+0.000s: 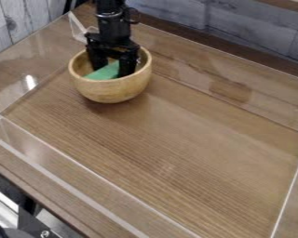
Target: Move green object from inside the wooden bowl to the table next to it
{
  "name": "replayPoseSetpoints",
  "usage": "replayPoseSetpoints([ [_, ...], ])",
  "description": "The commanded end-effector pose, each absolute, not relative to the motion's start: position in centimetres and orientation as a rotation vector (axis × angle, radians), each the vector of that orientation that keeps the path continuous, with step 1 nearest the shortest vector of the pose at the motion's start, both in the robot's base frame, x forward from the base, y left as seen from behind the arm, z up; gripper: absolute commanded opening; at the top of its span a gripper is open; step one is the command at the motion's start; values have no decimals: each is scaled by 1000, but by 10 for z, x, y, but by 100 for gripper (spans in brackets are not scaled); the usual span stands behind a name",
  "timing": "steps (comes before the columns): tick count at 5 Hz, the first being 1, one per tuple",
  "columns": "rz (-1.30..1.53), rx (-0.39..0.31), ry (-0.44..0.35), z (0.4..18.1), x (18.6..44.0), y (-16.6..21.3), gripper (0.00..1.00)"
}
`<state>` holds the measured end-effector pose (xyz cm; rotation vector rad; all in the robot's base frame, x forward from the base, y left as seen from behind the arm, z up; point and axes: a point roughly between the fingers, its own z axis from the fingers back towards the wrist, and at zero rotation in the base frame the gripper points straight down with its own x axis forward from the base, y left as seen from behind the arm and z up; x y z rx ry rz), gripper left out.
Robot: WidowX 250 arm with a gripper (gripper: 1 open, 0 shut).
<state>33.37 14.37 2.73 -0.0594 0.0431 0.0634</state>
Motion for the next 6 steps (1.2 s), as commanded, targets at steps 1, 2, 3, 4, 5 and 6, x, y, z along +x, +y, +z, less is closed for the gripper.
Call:
replayPoseSetpoints([
  [1, 85, -71, 23, 36, 332, 150, 100],
  [2, 104, -85, 29, 39, 330, 149, 100],
  [3, 123, -100, 36, 42, 327, 148, 100],
  [4, 52, -111, 47, 35, 327, 130, 100],
  [5, -19, -125, 57, 29, 326, 112, 100],
  [6, -2, -144, 59, 23, 326, 107, 100],
])
